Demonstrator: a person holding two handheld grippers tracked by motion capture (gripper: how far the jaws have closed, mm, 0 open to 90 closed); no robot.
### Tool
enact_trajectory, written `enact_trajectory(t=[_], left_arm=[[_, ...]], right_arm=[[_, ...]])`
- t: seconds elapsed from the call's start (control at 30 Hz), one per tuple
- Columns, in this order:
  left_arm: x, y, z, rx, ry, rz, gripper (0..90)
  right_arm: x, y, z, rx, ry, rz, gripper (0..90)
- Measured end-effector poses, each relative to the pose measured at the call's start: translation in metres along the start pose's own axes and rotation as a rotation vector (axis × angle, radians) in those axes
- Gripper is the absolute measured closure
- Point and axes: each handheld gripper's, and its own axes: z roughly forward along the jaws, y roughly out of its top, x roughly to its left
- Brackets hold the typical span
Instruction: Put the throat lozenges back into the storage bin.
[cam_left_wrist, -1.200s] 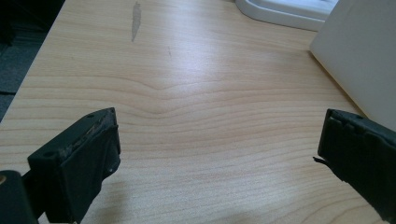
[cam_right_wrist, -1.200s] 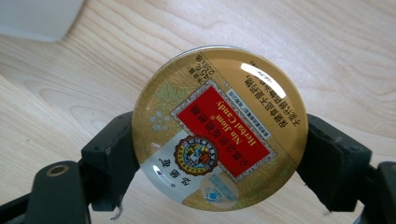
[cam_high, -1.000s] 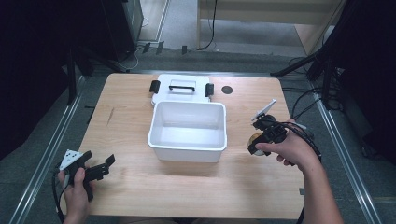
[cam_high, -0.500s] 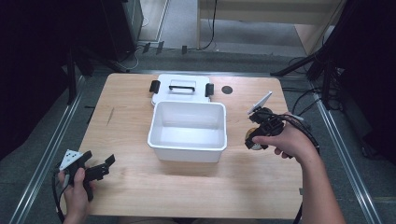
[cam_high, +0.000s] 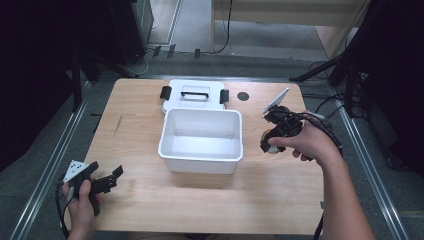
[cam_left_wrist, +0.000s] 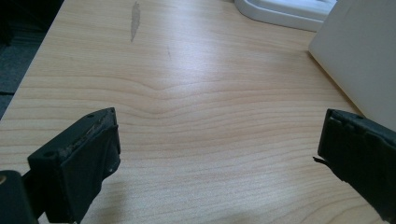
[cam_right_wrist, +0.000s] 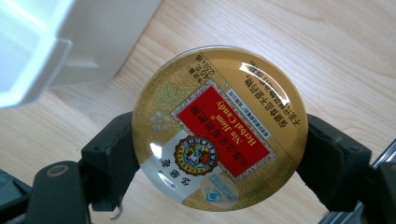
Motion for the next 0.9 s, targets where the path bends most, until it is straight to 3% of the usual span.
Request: enact_trajectory(t=[0.43, 0.9], left_arm=[[0.0, 0.0, 0.0, -0.004, -0.002, -0.004, 0.0], [0.001, 0.0, 0.0, -0.003, -0.003, -0.005, 0.0]], right_arm=[[0.018, 0.028, -0.021, -0.001, -0.012, -0.04, 20.7], [0.047, 0.057, -0.024, 0.017, 0.011, -0.101, 20.7]])
